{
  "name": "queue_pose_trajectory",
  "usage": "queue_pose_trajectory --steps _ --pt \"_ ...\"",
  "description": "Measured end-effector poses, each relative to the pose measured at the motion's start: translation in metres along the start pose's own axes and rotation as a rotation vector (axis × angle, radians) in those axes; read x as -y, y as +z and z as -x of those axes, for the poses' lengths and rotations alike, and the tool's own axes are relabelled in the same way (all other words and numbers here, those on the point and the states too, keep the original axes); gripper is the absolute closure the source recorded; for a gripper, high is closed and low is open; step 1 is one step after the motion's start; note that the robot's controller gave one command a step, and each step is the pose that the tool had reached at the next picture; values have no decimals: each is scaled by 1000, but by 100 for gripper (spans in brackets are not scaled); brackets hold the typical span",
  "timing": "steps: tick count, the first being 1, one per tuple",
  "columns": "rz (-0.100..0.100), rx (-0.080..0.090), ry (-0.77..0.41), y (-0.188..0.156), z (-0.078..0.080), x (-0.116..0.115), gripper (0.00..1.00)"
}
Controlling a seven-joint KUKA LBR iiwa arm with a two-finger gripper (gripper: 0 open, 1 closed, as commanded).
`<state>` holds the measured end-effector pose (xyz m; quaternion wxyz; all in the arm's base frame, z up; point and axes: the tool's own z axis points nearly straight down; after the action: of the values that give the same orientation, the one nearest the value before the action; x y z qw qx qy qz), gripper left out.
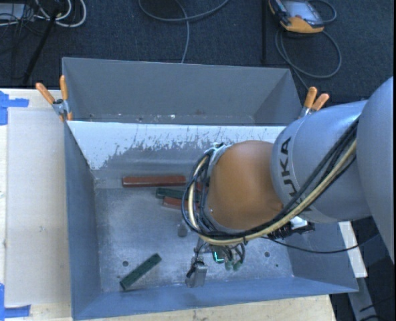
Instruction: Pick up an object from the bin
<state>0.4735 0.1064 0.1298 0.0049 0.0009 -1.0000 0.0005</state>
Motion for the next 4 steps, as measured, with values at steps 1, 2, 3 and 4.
queue_pose_trajectory --steps 1,2,3,4 --pt "1 7 4 -3 2 0 0" --pt "-1 14 -189 34 9 -33 0" --pt "-1 7 -297 22 14 -71 0" --pt "-1 11 -486 26 14 -103 0"
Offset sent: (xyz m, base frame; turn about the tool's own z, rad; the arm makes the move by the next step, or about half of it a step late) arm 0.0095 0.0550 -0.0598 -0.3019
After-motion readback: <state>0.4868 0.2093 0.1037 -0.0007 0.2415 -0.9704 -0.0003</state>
